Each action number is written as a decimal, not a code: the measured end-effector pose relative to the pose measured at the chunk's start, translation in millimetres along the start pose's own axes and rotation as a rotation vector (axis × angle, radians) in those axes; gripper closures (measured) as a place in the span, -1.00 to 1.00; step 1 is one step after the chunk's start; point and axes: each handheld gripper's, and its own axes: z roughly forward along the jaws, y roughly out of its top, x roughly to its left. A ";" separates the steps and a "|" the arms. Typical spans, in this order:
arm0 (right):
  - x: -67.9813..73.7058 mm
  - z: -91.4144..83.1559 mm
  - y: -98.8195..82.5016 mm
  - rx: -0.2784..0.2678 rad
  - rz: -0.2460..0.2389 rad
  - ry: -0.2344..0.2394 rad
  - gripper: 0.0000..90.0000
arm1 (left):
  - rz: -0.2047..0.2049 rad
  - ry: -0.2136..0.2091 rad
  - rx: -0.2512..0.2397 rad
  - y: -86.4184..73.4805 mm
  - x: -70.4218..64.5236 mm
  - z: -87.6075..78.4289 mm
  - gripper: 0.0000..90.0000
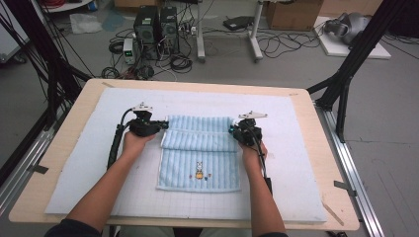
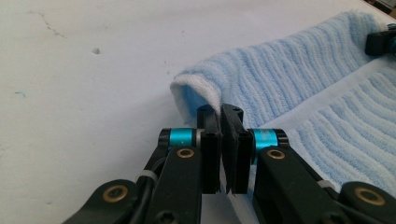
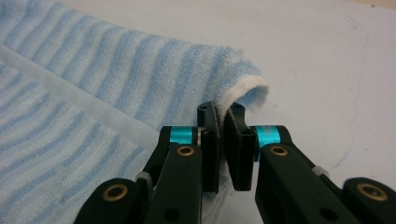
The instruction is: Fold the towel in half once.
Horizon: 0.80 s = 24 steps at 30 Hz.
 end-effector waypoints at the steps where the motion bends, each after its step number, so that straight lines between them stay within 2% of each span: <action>1: -0.2 1.1 -0.7 0.006 0.004 -0.004 0.87 | -0.001 0.016 -0.006 0.7 -0.4 -0.7 0.79; 3: -1.0 1.7 -1.3 0.006 0.015 -0.006 0.70 | -0.004 0.040 -0.042 2.5 0.5 -4.7 0.45; 5: -1.9 -0.6 -0.9 0.001 0.020 -0.012 0.50 | 0.004 0.042 -0.074 4.7 1.7 -10.8 0.30; 7: -4.7 -5.2 -0.2 -0.018 0.038 0.002 0.37 | 0.002 0.016 -0.101 6.6 2.2 -16.6 0.26; 10: -6.6 -13.7 0.1 -0.041 0.044 0.021 0.29 | 0.002 -0.024 -0.116 7.9 0.6 -21.0 0.25; 13: -6.3 -20.7 -3.0 -0.050 0.030 0.039 0.24 | 0.031 -0.052 -0.092 7.0 -5.4 -18.3 0.25; 16: -6.2 -25.8 -5.4 -0.026 0.043 0.069 0.18 | 0.072 -0.065 -0.053 5.1 -12.3 -11.8 0.27; 18: -5.9 -29.7 -5.4 -0.035 0.031 0.080 0.18 | 0.104 -0.056 -0.033 4.0 -16.5 -7.6 0.30; 20: -5.6 -33.4 -5.2 -0.045 0.035 0.084 0.17 | 0.110 -0.060 -0.014 2.0 -19.4 -2.4 0.34; 24: -8.0 -38.2 -6.5 -0.055 0.046 0.089 0.12 | 0.124 -0.033 0.023 -1.0 -21.8 4.4 0.34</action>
